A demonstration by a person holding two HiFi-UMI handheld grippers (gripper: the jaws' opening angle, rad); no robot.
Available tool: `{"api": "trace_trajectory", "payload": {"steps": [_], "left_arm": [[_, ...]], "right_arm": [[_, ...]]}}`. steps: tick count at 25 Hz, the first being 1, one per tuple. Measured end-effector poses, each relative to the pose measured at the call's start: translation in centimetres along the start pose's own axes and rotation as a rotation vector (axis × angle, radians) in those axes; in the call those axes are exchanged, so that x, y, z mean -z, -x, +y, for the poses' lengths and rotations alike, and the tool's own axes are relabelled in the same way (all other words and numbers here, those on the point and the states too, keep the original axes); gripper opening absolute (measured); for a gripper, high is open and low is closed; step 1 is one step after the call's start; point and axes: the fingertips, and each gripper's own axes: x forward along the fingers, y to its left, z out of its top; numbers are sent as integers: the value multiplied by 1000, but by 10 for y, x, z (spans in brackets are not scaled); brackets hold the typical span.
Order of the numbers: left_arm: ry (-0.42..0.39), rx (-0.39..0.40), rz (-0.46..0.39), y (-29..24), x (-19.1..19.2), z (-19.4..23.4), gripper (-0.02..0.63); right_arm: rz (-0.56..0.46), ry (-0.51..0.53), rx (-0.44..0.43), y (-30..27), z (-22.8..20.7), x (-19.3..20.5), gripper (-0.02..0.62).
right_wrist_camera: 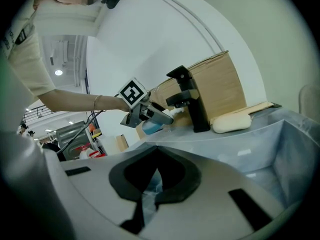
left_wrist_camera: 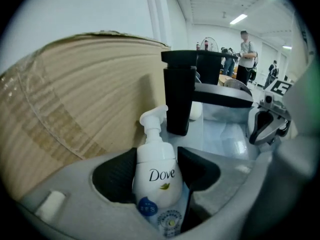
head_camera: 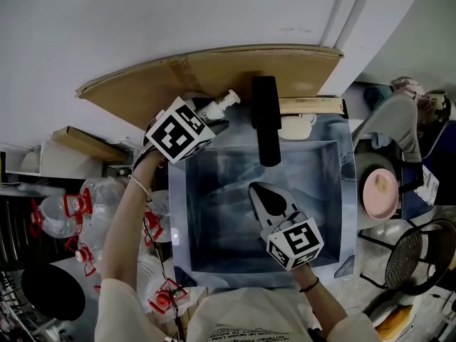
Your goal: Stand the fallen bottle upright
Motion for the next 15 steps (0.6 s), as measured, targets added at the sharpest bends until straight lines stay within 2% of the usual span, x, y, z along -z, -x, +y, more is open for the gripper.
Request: {"api": "trace_trajectory", "payload": {"steps": [8,15], "left_arm": [[49,-101,-140,27,-21,15,264],[116,-194,-302,54,-39,23,264]], "right_arm": [[-8,10,2,3,3,-3,3],[-7,29,8,6,7,-4,4]]}}
